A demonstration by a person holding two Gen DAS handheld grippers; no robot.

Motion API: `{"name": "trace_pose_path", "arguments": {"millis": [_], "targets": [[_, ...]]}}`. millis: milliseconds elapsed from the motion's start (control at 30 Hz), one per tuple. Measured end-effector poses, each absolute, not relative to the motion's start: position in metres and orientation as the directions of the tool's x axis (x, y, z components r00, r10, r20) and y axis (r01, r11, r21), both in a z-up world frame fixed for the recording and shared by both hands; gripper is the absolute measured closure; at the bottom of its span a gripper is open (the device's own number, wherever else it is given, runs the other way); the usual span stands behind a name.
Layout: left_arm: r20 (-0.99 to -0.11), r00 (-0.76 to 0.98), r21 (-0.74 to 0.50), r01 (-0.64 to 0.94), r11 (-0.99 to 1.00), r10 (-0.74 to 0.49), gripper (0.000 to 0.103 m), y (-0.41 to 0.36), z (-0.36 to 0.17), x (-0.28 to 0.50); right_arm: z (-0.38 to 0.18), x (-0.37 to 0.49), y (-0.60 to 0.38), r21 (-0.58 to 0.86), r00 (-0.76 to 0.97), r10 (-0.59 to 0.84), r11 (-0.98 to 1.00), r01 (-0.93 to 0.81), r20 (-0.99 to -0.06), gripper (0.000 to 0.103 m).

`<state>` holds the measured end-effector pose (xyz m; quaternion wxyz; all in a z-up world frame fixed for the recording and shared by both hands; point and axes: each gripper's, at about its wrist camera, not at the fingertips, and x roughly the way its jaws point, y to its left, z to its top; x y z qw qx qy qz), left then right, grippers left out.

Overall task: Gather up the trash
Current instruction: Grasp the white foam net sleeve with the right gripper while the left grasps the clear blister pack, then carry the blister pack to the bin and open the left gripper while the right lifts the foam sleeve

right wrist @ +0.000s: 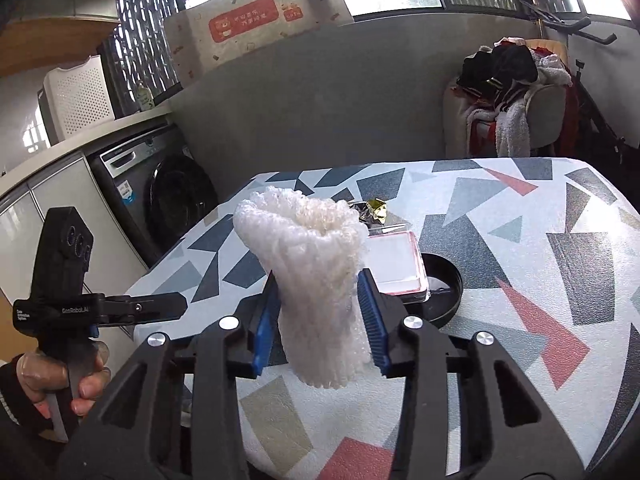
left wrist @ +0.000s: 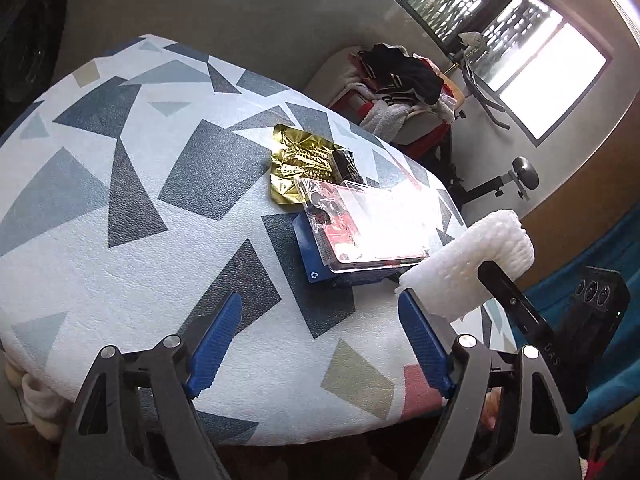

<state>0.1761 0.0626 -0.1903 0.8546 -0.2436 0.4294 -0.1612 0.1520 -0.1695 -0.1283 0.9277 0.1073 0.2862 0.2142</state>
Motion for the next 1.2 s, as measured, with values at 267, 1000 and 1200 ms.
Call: {"name": "trace_pose_path", "arguments": {"millis": [267, 1000, 1200], "targets": [[-0.551, 0.509, -0.802, -0.105, 0.587, -0.661, 0.055, 0.069, -0.233, 0.240, -0.123, 0.133, -0.213, 0.314, 0.806, 0.378, 0.915, -0.252, -0.455, 0.062], [-0.628, 0.548, -0.593, 0.124, 0.796, -0.553, 0.095, 0.012, -0.165, 0.287, -0.134, 0.122, -0.258, 0.347, 0.830, 0.326, 0.922, -0.173, -0.452, 0.062], [-0.611, 0.577, -0.453, 0.308, 0.837, -0.543, 0.097, -0.009, -0.098, 0.264, -0.118, 0.105, -0.257, 0.344, 0.844, 0.332, 0.919, -0.190, -0.421, 0.062]]}}
